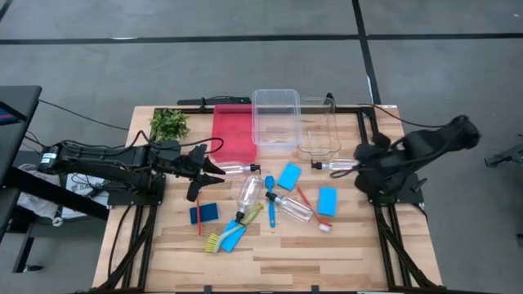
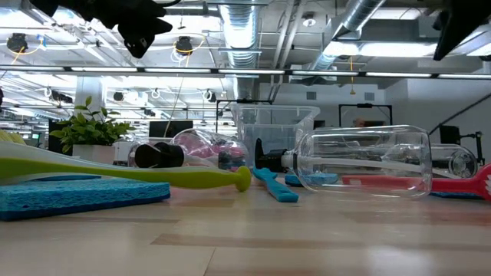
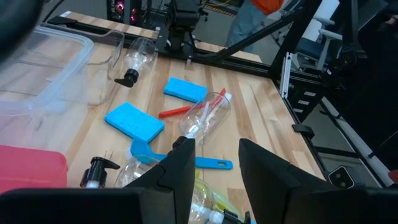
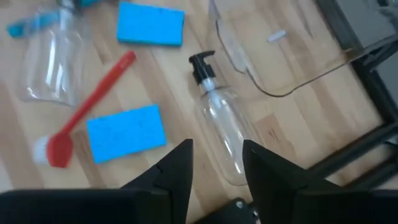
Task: Pick & Place Kitchen Sink Supplies
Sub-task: Put the top right transparent dishwashing liquid dispenser into the red bin
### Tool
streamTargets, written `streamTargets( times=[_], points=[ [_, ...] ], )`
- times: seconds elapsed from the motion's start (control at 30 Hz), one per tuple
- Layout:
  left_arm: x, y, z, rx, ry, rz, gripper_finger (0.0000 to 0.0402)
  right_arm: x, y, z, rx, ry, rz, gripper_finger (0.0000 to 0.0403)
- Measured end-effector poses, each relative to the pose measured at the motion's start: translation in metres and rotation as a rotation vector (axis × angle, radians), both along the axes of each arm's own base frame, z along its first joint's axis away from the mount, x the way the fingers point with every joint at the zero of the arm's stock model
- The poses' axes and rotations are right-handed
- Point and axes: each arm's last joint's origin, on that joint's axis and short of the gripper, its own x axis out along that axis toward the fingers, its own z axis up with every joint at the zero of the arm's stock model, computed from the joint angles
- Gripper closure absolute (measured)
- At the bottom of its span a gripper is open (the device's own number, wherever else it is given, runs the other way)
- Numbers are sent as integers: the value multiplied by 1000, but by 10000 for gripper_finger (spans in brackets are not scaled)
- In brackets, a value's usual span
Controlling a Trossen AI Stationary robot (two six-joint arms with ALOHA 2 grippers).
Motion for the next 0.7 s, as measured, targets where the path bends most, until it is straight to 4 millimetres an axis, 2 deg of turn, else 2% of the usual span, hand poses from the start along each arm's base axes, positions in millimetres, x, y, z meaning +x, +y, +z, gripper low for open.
streamTargets(
  times=[0.13, 0.37, 0.7],
  points=[
    [0, 0, 0, 0, -1, 0, 277, -1, 0, -8, 38, 4, -50, 270],
    [0, 0, 0, 0, -6, 0, 277, 1, 0, -21, -9, 62, -29, 265],
    [0, 0, 1, 0, -16, 0, 277, 1, -1, -21, -111, 71, 52, 285]
  ],
)
